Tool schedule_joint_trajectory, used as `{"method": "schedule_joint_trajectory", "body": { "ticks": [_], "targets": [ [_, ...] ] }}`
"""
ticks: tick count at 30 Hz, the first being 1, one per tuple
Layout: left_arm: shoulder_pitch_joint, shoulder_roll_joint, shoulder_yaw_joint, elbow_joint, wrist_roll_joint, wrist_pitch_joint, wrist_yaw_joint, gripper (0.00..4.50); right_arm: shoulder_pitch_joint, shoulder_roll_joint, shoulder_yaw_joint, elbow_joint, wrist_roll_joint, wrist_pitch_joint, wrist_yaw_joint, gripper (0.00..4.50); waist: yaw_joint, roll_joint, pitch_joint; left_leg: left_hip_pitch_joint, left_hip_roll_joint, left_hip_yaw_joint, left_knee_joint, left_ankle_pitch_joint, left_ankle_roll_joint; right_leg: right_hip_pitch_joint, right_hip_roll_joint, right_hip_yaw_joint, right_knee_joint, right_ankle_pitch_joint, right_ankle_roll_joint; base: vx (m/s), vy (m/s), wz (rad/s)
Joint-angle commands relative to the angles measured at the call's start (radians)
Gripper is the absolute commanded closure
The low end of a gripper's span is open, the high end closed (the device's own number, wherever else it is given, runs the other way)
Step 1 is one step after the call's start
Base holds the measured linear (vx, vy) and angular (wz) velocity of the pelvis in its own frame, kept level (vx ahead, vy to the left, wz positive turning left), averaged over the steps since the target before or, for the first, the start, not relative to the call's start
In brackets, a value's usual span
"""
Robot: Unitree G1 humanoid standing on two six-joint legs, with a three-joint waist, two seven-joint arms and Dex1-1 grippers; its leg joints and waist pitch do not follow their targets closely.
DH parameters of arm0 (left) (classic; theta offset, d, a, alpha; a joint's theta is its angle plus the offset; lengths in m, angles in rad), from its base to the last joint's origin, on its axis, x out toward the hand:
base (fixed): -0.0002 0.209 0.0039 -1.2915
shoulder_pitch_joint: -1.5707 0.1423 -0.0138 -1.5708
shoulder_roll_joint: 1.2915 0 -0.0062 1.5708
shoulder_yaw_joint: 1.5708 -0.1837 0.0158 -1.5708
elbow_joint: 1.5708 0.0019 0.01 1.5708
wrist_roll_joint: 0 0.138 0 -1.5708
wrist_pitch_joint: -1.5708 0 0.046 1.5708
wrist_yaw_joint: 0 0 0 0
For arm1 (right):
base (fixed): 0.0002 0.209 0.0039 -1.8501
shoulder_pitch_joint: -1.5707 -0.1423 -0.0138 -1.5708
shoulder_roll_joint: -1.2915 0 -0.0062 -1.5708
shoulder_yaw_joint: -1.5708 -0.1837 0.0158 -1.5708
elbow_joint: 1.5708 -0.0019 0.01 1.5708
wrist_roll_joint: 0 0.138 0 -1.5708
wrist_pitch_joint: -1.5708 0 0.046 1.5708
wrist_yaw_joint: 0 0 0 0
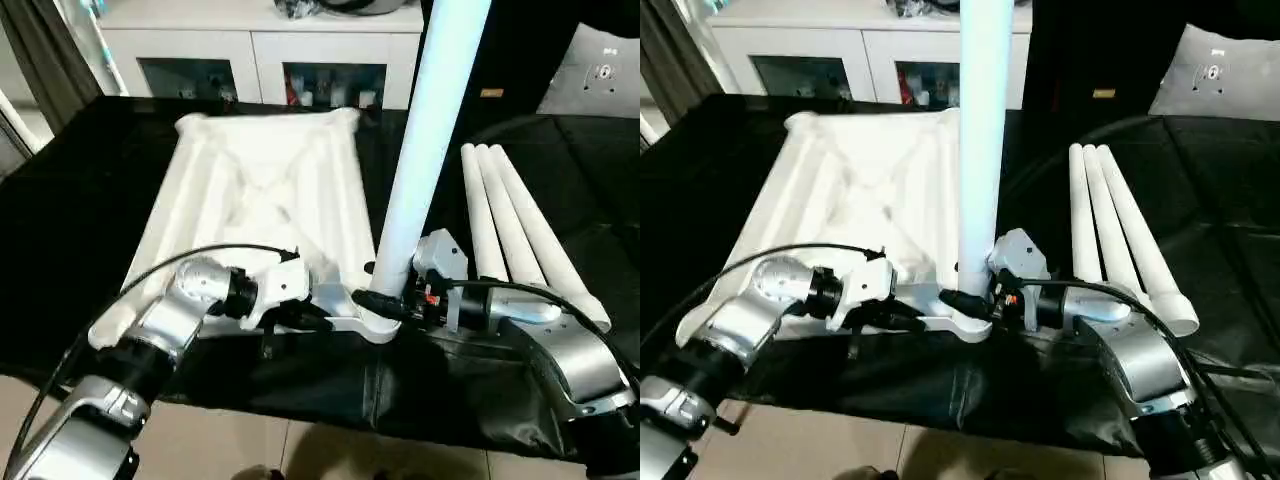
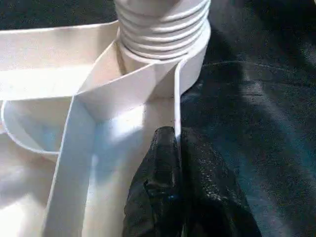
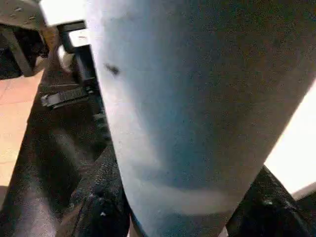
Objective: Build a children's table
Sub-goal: Insert table leg to table base
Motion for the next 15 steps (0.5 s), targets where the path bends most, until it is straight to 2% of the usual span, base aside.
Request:
{"method": "schedule_joint_trajectory", "body": {
  "ticks": [1, 4, 5, 7, 8, 9, 10, 11, 12, 13, 14, 15],
  "targets": [
    [-0.058, 0.013, 0.037, 0.016, 0.019, -0.002, 0.041, 4.50, 0.072, 0.000, 0.181, 0.101, -0.032, 0.091, 0.090, 2.59, -0.004, 0.002, -0.013, 0.004, 0.068, -0.024, -0.079, -0.302, 0.067, 0.029, -0.093, 0.061, -0.088, -0.295, -0.192, 0.000, 0.000, 0.00],
    [-0.044, 0.029, 0.056, 0.000, 0.014, 0.013, 0.056, 4.50, 0.043, 0.024, 0.173, 0.147, -0.054, 0.069, 0.069, 2.59, -0.008, -0.002, -0.005, 0.003, 0.070, -0.025, -0.084, -0.317, 0.061, 0.029, -0.096, 0.060, -0.092, -0.334, -0.194, 0.000, 0.000, 0.00],
    [-0.035, 0.034, 0.064, -0.010, 0.009, 0.023, 0.062, 4.50, 0.034, 0.034, 0.167, 0.161, -0.060, 0.062, 0.057, 2.59, -0.010, -0.003, -0.002, 0.005, 0.070, -0.025, -0.085, -0.330, 0.057, 0.025, -0.097, 0.061, -0.094, -0.370, -0.196, 0.000, 0.000, 0.00],
    [-0.011, 0.044, 0.080, -0.036, -0.001, 0.042, 0.074, 4.50, 0.019, 0.057, 0.154, 0.187, -0.077, 0.048, 0.017, 2.59, -0.010, -0.003, 0.005, 0.006, 0.074, -0.027, -0.089, -0.349, 0.043, 0.022, -0.100, 0.063, -0.095, -0.411, -0.193, 0.000, 0.000, 0.00],
    [0.010, 0.054, 0.092, -0.059, -0.006, 0.057, 0.088, 4.50, 0.010, 0.073, 0.145, 0.203, -0.091, 0.039, -0.015, 2.59, -0.015, -0.004, 0.008, 0.003, 0.075, -0.031, -0.093, -0.366, 0.032, 0.022, -0.103, 0.063, -0.093, -0.437, -0.192, 0.000, 0.000, 0.00],
    [0.024, 0.061, 0.100, -0.074, -0.010, 0.067, 0.098, 4.50, 0.005, 0.084, 0.139, 0.213, -0.100, 0.033, -0.035, 2.59, -0.023, -0.003, 0.013, 0.002, 0.074, -0.033, -0.095, -0.394, 0.023, 0.019, -0.102, 0.062, -0.097, -0.481, -0.177, 0.000, 0.000, 0.00],
    [0.045, 0.068, 0.114, -0.095, -0.013, 0.081, 0.117, 4.50, -0.002, 0.098, 0.132, 0.227, -0.115, 0.026, -0.069, 2.59, -0.026, -0.008, 0.013, 0.003, 0.074, -0.034, -0.096, -0.406, 0.020, 0.019, -0.101, 0.062, -0.100, -0.503, -0.169, 0.000, 0.000, 0.00],
    [0.058, 0.072, 0.123, -0.108, -0.014, 0.089, 0.129, 4.50, -0.006, 0.106, 0.128, 0.237, -0.125, 0.023, -0.093, 2.59, -0.032, -0.006, 0.019, 0.002, 0.073, -0.038, -0.098, -0.426, 0.012, 0.015, -0.104, 0.063, -0.100, -0.542, -0.158, 0.000, 0.000, 0.00],
    [0.094, 0.082, 0.148, -0.153, -0.014, 0.126, 0.168, 4.50, -0.016, 0.127, 0.115, 0.254, -0.140, 0.022, -0.143, 2.59, -0.037, -0.010, 0.022, 0.001, 0.071, -0.042, -0.099, -0.448, 0.006, 0.012, -0.107, 0.063, -0.102, -0.610, -0.137, 0.000, 0.000, 0.00],
    [0.150, 0.094, 0.183, -0.225, -0.012, 0.171, 0.221, 4.50, -0.029, 0.158, 0.096, 0.276, -0.157, 0.025, -0.213, 2.59, -0.040, -0.008, 0.023, -0.001, 0.072, -0.045, -0.100, -0.457, -0.001, 0.012, -0.109, 0.062, -0.101, -0.630, -0.132, 0.000, 0.000, 0.00],
    [0.176, 0.094, 0.201, -0.265, -0.014, 0.208, 0.247, 4.50, -0.036, 0.174, 0.085, 0.287, -0.160, 0.027, -0.239, 2.59, -0.052, -0.014, 0.026, -0.012, 0.069, -0.054, -0.103, -0.479, -0.010, 0.014, -0.111, 0.057, -0.102, -0.687, -0.113, -0.023, 0.008, -0.22],
    [0.206, 0.094, 0.219, -0.317, -0.013, 0.251, 0.275, 4.50, -0.044, 0.192, 0.073, 0.299, -0.162, 0.032, -0.267, 2.59, -0.061, -0.011, 0.029, -0.005, 0.067, -0.056, -0.102, -0.508, -0.015, 0.005, -0.111, 0.056, -0.111, -0.726, -0.094, -0.023, 0.008, -0.22]
  ]
}}
